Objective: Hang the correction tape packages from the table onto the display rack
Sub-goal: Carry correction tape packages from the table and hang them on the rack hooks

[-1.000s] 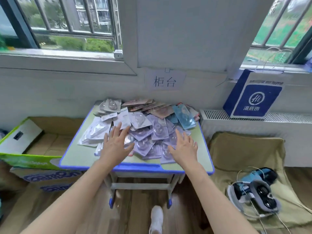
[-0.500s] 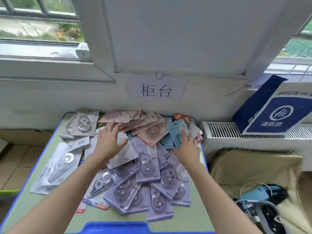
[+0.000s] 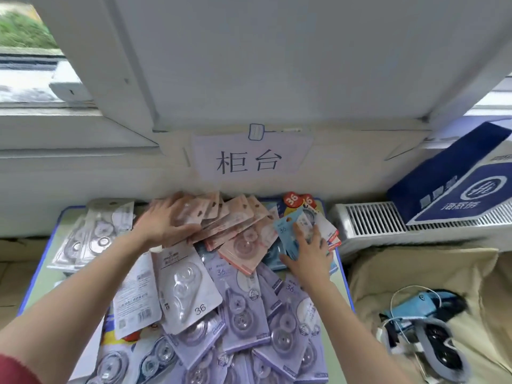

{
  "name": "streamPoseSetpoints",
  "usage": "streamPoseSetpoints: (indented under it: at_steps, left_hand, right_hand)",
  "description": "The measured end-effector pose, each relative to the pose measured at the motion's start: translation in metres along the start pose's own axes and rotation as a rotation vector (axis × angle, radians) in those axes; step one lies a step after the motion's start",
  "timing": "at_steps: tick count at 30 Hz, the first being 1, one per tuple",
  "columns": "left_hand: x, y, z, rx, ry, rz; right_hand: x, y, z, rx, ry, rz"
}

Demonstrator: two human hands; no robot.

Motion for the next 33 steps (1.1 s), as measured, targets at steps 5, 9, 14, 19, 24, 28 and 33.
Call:
streamPoseSetpoints:
  at_steps: [5, 9, 14, 19, 24, 28, 33]
  left_hand:
    - [-0.007, -0.01, -0.018, -0.08, -0.043, -0.112]
    - [-0.008, -0.009, -0.018, -0.08, -0.092, -0.137]
    - [0.005, 0.001, -0.017, 0.038, -0.105, -0.118]
    - [0.027, 0.012, -0.003, 0.167, -0.145, -0.096]
    - [0.047, 0.01, 0.029, 0.238, -0.151, -0.046]
    - [0.054, 0.001, 0.063, 0.254, -0.127, -0.072]
    - [0.055, -0.015, 0.108, 0.252, -0.052, -0.121]
  right_hand:
    - [0.004, 0.001, -0.007, -0.046, 0.028, -0.004]
    - [0.005, 0.005, -0.007, -0.07, 0.041, -0.031]
    - [0.003, 0.013, 0.0, 0.004, 0.019, -0.098]
    - [0.008, 0.019, 0.012, 0.089, -0.019, -0.13]
    - [0.006, 0.023, 0.03, 0.146, -0.001, -0.139]
    - [0.0, 0.02, 0.051, 0.146, 0.029, -0.133]
    - [-0.007, 0.011, 0.088, 0.176, 0.086, -0.13]
Point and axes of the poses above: each hand's wrist, its own z-axis away from the middle knuckle, its own y-axis out of the back of the hand, x = y × z, the point moved 6 cm from there along -z, towards the middle knuckle, and after that the axes turned 4 degrees about y, right-handed, at the moved point
